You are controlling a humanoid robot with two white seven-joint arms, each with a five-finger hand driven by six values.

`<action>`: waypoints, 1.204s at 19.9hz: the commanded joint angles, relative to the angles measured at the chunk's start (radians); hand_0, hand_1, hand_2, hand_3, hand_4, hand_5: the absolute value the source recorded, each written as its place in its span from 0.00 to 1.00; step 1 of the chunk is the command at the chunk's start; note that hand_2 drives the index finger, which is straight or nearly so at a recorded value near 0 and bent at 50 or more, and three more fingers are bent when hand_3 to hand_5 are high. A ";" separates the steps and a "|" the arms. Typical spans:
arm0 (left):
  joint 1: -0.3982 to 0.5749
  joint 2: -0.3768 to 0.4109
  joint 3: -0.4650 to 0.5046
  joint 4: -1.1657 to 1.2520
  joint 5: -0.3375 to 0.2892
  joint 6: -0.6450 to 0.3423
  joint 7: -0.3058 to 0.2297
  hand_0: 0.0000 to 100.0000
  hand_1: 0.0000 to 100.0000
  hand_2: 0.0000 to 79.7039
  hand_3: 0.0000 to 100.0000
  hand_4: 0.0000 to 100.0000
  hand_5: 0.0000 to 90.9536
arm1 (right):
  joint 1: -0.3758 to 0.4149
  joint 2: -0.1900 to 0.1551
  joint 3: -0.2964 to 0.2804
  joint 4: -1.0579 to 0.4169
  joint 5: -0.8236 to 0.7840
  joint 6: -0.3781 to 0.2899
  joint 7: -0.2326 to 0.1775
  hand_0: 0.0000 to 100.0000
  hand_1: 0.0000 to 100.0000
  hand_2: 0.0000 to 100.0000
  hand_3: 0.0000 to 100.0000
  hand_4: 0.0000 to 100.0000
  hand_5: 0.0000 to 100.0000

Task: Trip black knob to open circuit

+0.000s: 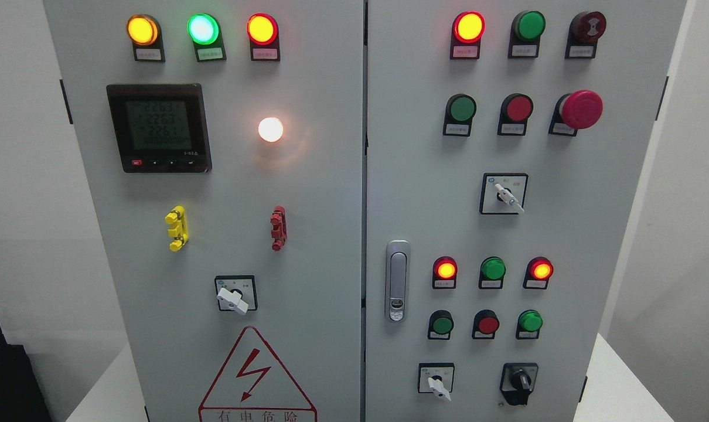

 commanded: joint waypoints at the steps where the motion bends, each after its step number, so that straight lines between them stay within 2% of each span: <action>1: 0.000 -0.001 0.001 0.001 0.002 0.001 0.000 0.12 0.39 0.00 0.00 0.00 0.00 | 0.000 0.001 -0.003 0.002 -0.003 -0.003 0.014 0.03 0.30 0.00 0.00 0.00 0.00; 11: 0.000 -0.001 0.001 0.001 0.002 0.001 0.000 0.12 0.39 0.00 0.00 0.00 0.00 | 0.000 -0.002 -0.006 -0.013 -0.002 -0.006 0.023 0.03 0.32 0.00 0.00 0.00 0.00; 13: 0.000 -0.001 0.001 0.001 0.002 0.000 0.000 0.12 0.39 0.00 0.00 0.00 0.00 | 0.000 -0.005 -0.006 -0.039 -0.014 -0.006 0.023 0.13 0.37 0.00 0.00 0.00 0.00; 15: 0.000 -0.001 0.001 0.001 0.002 0.001 0.000 0.12 0.39 0.00 0.00 0.00 0.00 | 0.002 -0.007 -0.006 -0.072 -0.037 -0.014 0.023 0.17 0.37 0.00 0.00 0.00 0.00; 17: 0.000 -0.001 0.001 0.001 0.002 0.000 0.000 0.12 0.39 0.00 0.00 0.00 0.00 | 0.002 -0.008 -0.005 -0.093 -0.049 -0.058 0.020 0.19 0.37 0.00 0.02 0.00 0.00; 20: 0.000 -0.001 0.001 0.001 0.002 0.001 0.000 0.12 0.39 0.00 0.00 0.00 0.00 | 0.005 -0.012 -0.008 -0.160 -0.051 -0.093 0.008 0.20 0.39 0.00 0.14 0.06 0.00; 22: -0.002 -0.001 0.001 0.001 0.002 0.001 0.000 0.12 0.39 0.00 0.00 0.00 0.00 | 0.022 -0.019 -0.031 -0.242 -0.051 -0.093 -0.001 0.20 0.41 0.00 0.29 0.18 0.00; 24: -0.002 -0.001 0.001 0.001 0.002 0.000 0.000 0.12 0.39 0.00 0.00 0.00 0.00 | 0.043 -0.038 -0.060 -0.306 -0.052 -0.110 0.002 0.20 0.43 0.00 0.39 0.25 0.00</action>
